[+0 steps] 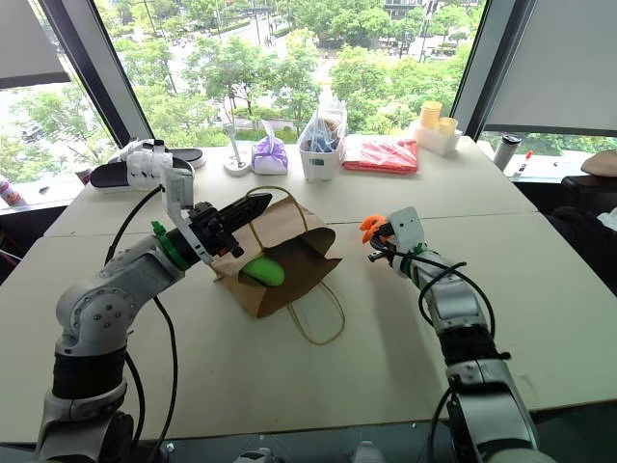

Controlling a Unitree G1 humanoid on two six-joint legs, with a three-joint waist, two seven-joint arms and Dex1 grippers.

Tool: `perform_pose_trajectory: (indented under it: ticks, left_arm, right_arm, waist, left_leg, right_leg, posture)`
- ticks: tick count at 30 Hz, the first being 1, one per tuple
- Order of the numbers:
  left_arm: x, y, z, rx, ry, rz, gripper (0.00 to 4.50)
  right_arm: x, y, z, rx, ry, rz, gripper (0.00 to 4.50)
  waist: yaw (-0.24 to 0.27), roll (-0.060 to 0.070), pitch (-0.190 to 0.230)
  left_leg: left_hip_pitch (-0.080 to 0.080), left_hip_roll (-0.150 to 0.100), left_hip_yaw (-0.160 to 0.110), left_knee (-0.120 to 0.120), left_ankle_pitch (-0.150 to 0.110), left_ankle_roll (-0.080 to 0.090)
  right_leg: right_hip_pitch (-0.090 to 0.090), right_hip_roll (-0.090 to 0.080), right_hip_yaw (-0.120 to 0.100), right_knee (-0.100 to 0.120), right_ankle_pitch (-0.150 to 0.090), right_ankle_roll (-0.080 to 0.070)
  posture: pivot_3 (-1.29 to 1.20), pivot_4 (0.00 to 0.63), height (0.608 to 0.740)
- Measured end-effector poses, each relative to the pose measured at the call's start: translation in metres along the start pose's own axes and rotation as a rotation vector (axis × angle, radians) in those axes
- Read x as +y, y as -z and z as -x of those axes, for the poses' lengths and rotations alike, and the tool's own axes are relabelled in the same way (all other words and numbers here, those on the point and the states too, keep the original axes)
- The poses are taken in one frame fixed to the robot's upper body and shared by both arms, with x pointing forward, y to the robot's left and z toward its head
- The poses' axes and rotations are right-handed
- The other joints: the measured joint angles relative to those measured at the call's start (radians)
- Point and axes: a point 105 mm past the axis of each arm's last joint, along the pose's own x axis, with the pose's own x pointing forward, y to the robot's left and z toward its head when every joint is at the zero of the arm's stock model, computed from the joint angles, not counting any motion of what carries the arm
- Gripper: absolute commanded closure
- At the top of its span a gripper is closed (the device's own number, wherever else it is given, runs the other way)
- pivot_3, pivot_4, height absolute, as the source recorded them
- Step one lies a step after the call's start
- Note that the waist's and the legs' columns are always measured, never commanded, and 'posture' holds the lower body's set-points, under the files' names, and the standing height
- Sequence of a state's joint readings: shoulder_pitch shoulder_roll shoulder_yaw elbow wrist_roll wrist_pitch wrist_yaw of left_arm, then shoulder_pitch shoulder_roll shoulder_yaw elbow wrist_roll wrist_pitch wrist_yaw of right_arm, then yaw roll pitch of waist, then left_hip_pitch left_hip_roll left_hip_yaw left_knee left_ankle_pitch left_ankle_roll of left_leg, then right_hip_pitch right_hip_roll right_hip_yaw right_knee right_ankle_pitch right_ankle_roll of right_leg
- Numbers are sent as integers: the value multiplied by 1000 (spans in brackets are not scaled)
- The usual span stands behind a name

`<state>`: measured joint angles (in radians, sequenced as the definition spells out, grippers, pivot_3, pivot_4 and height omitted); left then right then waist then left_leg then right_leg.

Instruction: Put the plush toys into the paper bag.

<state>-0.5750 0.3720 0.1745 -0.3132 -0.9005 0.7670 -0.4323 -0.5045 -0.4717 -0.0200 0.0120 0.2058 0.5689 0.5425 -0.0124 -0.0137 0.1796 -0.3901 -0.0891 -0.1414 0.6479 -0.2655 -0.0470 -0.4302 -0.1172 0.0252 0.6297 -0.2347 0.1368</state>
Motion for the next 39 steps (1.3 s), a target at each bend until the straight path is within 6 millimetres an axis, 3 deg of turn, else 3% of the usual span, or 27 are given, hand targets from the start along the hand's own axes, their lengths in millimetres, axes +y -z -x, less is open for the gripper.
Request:
perform_pose_trajectory:
  ticks: [6, 9, 12, 14, 26, 31, 34, 35, 39]
  left_arm:
    - [-1, -2, -2, 0, 18, 4, 4500]
    - [0, -1, -2, 6, 18, 14, 4500]
    - [-2, -1, -3, 5, 34, 22, 4500]
    - [-3, -2, -3, 5, 38, 24, 4500]
    - [-9, -6, -2, -1, 34, 18, 4500]
    - [-9, -3, 2, -1, 18, 21, 4500]
    - [-8, -2, 2, 1, 7, 24, 4500]
    - [-8, -2, 2, 1, 3, 24, 4500]
    - [-8, -2, 2, 0, 1, 25, 4500]
  right_arm:
    - [60, -18, 44, -16, -204, -6, 4381]
    - [91, -24, 46, -41, -276, -48, 4381]
    - [126, -28, 25, -64, -357, -95, 4381]
    - [136, -25, 11, -54, -371, -101, 4381]
    - [126, -26, -74, -94, -240, -39, 4381]
    - [131, -30, -90, -119, -217, -29, 2083]
    - [132, -28, -92, -120, -212, -16, 501]
    - [131, -29, -91, -119, -212, -13, 173]
    - [123, -28, -71, -124, -220, 13, 173]
  waist:
    - [-1, 0, 0]
    - [-4, 0, 0]
    - [-5, 0, 0]
    - [-1, 0, 0]
    - [-8, 0, 0]
    - [-8, 0, 0]
    - [-7, 0, 0]
    - [-7, 0, 0]
    - [-4, 0, 0]
  left_leg:
    - [2, 0, 0, 0, -3, 5]
    - [2, 1, 1, 1, -3, 5]
    - [3, 1, 1, 0, -2, 5]
    - [3, 0, 1, 1, -1, 3]
    - [2, 0, 1, -1, 1, -1]
    - [2, 0, 0, -1, 1, -1]
    - [2, 0, 0, -1, 1, -1]
    - [2, 0, 0, -1, 1, -1]
    - [2, 0, 0, -1, 1, -1]
  right_leg:
    - [1, 1, 0, 1, 0, 0]
    - [1, 1, 0, 1, 0, 0]
    - [1, 1, 0, 1, 0, 0]
    - [2, 0, 0, 1, 0, 0]
    - [0, 1, 0, 1, 0, 0]
    - [0, 1, 0, 1, 0, 0]
    - [0, 1, 0, 1, 0, 0]
    - [0, 1, 0, 1, 0, 0]
    - [0, 1, 0, 1, 0, 0]
  posture:
    - [0, 150, 740]
    - [0, 150, 740]
    - [0, 150, 740]
    - [0, 150, 740]
    - [0, 150, 740]
    - [0, 150, 740]
    - [0, 150, 740]
    - [0, 150, 740]
    - [0, 150, 740]
